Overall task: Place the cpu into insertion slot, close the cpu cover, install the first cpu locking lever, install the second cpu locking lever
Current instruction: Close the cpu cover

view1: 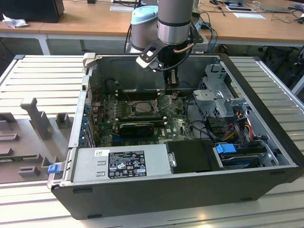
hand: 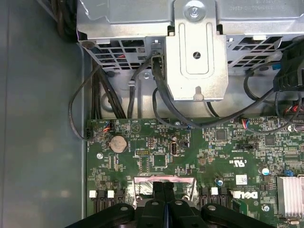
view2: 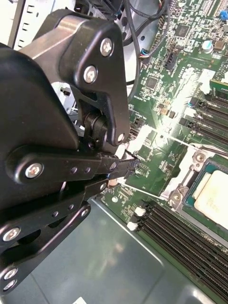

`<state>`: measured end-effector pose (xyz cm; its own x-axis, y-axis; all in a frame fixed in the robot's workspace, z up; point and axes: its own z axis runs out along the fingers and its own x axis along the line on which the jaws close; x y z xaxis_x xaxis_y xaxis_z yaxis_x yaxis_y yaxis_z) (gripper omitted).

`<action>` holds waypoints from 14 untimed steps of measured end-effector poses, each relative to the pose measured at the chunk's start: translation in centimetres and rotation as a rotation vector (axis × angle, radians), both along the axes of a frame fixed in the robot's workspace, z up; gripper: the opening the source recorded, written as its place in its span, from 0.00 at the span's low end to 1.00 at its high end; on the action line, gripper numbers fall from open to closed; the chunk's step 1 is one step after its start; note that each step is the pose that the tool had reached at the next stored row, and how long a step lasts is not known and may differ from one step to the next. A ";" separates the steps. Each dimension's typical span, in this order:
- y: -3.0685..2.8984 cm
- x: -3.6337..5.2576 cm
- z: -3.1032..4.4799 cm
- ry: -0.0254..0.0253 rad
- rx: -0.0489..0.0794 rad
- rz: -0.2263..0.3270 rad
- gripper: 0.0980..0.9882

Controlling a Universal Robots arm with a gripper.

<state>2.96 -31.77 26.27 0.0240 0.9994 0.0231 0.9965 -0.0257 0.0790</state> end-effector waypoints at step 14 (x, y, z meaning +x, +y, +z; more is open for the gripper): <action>0.01 0.72 -0.02 0.0000 0.000 0.000 0.01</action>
